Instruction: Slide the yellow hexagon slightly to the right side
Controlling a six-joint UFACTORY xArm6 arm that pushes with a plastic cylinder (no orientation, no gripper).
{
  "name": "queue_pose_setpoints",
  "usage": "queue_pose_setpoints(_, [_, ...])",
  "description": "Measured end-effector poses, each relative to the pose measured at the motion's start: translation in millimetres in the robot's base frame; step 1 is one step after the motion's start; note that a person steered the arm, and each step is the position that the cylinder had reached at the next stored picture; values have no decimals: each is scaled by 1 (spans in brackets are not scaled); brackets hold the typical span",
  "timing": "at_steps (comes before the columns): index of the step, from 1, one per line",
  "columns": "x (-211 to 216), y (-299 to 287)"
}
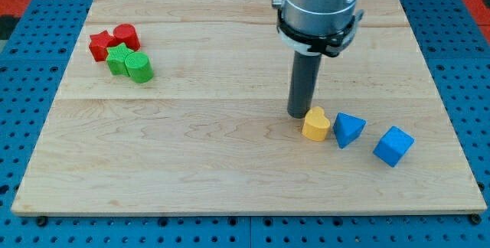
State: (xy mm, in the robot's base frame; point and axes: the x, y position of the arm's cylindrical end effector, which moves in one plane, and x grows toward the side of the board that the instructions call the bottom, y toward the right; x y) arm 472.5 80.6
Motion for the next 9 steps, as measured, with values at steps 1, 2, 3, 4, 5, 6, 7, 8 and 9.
queue_pose_setpoints(1, [2, 24])
queue_pose_setpoints(2, [-2, 42])
queue_pose_setpoints(3, [-10, 36])
queue_pose_setpoints(4, [-42, 90])
queue_pose_setpoints(5, [-114, 139])
queue_pose_setpoints(6, [-202, 190])
queue_pose_setpoints(7, [-256, 159])
queue_pose_setpoints(8, [-248, 80])
queue_pose_setpoints(9, [-199, 42])
